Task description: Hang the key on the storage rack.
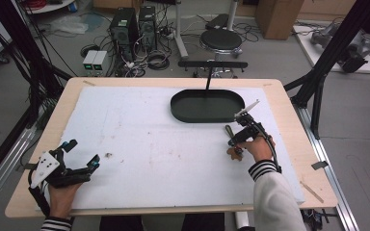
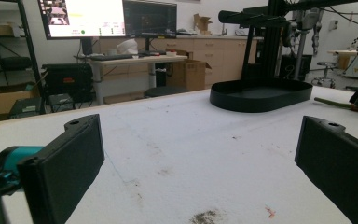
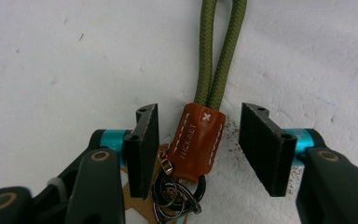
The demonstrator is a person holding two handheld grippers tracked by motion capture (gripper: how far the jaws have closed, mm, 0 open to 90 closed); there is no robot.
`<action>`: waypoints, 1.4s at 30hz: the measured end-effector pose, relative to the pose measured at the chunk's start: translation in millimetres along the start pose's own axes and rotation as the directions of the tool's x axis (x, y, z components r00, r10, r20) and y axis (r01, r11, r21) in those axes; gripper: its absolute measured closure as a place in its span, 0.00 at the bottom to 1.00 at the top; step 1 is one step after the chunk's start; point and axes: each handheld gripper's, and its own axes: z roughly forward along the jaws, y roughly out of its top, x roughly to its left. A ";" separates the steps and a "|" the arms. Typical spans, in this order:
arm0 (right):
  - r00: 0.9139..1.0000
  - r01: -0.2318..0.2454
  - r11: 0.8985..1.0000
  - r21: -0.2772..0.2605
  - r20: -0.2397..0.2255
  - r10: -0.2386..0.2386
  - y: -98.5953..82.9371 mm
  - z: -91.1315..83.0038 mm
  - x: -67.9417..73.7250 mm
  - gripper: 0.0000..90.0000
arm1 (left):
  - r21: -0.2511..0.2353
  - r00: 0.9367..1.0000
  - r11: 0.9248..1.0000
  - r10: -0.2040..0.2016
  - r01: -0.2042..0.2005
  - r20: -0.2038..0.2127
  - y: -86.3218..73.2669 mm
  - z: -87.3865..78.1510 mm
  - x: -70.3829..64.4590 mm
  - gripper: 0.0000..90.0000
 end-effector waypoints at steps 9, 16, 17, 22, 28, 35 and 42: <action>1.000 0.004 1.000 0.012 -0.004 -0.004 1.2 1.9 0.5 0.66 | 0.001 1.000 1.000 -0.001 0.001 0.001 0.0 -0.1 0.2 0.02; 1.000 -0.002 1.000 0.021 -0.005 0.002 1.5 2.4 -0.6 0.76 | 0.001 1.000 1.000 -0.001 0.001 0.001 0.0 -0.1 0.4 0.02; 1.000 0.002 1.000 0.023 -0.007 -0.002 1.3 1.8 -1.0 0.79 | 0.001 1.000 1.000 -0.001 0.001 0.001 0.0 -0.1 0.4 0.02; 1.000 0.007 1.000 0.027 0.002 -0.007 1.9 1.0 0.5 0.82 | 0.001 1.000 1.000 -0.001 0.001 0.001 0.0 -0.2 0.4 0.02; 1.000 0.029 0.999 0.019 0.001 -0.029 1.8 0.3 0.3 0.83 | 0.001 1.000 1.000 -0.001 0.001 0.001 0.0 -0.1 0.4 0.02; 0.999 0.043 0.997 -0.057 -0.010 -0.044 2.7 -6.9 0.5 0.83 | 0.002 1.000 1.000 -0.002 0.002 -0.001 0.0 0.0 0.5 0.02; 0.999 0.024 0.982 -0.186 -0.031 -0.030 1.0 -21.6 -3.0 0.83 | 0.002 1.000 1.000 -0.002 0.002 0.000 0.1 0.0 0.3 0.02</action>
